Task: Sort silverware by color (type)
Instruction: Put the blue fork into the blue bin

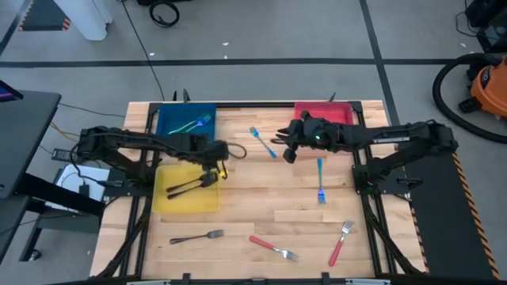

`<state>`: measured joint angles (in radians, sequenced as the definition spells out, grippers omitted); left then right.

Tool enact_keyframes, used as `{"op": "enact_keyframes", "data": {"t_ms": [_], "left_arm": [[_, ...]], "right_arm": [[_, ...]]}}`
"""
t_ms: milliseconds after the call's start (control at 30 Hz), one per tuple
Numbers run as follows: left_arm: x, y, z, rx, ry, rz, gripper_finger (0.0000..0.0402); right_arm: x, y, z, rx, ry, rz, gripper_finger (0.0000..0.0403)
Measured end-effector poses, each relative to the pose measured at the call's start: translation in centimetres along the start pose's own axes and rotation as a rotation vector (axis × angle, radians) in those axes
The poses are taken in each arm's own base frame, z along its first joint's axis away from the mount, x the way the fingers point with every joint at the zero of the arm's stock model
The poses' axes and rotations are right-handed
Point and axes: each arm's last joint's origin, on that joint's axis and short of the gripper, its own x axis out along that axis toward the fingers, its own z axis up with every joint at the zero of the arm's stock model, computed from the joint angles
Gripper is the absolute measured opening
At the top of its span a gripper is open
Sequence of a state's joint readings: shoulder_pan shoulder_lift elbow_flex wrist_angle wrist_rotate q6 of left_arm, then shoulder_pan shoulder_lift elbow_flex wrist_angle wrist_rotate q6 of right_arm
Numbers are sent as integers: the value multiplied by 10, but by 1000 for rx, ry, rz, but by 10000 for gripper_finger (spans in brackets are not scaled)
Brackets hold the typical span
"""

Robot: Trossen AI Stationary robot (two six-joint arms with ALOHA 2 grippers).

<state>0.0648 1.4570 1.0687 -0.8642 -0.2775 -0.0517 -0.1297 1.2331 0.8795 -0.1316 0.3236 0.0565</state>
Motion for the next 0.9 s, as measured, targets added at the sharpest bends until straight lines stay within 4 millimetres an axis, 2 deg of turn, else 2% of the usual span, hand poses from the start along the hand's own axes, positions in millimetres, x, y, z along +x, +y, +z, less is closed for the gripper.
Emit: {"op": "enact_keyframes", "data": {"t_ms": [333, 567, 700, 900], "left_arm": [[-7, 58, 18, -99, -76, 74, 82], [-4, 84, 21, -137, -128, 119, 82], [-3, 96, 24, -176, -179, 145, 82], [-5, 109, 30, -237, -277, 182, 82]], "right_arm": [[60, -32, -20, -68, 85, -82, 78], [92, -47, -33, -47, 80, -78, 82], [109, -56, -44, 6, 98, -55, 95], [133, -63, -66, 238, 140, -58, 100]]}}
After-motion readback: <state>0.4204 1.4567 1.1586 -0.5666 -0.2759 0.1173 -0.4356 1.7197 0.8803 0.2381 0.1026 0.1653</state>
